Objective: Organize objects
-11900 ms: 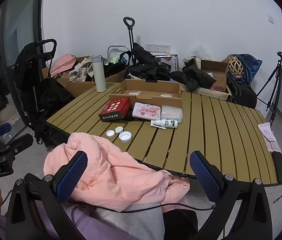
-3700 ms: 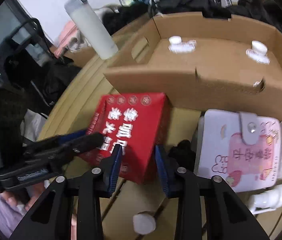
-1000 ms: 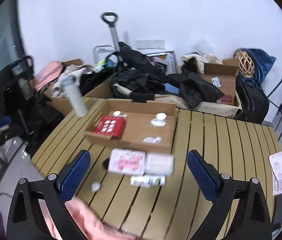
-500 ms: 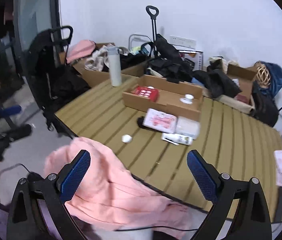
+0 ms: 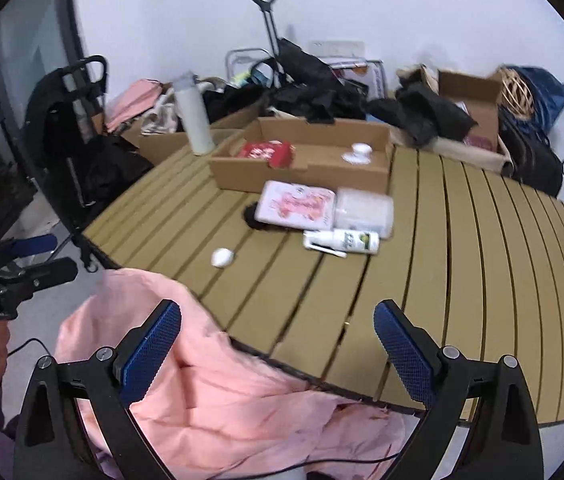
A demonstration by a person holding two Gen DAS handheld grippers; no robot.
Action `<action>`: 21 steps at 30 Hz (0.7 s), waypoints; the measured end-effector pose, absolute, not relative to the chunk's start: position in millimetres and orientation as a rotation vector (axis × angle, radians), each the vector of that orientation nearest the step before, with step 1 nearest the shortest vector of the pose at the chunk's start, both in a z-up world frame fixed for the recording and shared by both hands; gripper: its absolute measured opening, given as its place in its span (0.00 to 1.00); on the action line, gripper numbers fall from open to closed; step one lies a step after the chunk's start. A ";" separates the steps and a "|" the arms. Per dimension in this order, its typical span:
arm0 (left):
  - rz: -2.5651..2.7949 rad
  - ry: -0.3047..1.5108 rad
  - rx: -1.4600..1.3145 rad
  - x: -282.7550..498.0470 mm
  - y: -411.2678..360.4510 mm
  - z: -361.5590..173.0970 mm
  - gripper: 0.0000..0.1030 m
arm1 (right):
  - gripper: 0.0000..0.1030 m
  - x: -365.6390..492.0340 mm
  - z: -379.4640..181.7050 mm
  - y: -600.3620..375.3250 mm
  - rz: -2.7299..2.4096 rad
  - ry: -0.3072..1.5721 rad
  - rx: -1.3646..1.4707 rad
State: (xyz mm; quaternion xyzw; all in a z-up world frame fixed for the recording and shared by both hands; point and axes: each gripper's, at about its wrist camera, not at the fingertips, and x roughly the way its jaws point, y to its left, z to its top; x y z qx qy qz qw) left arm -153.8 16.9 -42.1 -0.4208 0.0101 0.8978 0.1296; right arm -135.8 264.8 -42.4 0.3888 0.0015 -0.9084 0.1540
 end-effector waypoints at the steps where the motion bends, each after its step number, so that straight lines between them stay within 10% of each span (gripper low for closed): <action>1: 2.602 0.049 -1.230 -162.1 21.7 -47.1 0.77 | 0.96 -139.3 -48.0 267.2 -2.612 0.007 1.123; 21: 2.351 0.062 -1.495 -278.4 69.9 -154.2 0.17 | 0.79 -240.6 -110.1 267.5 -2.513 -0.055 1.208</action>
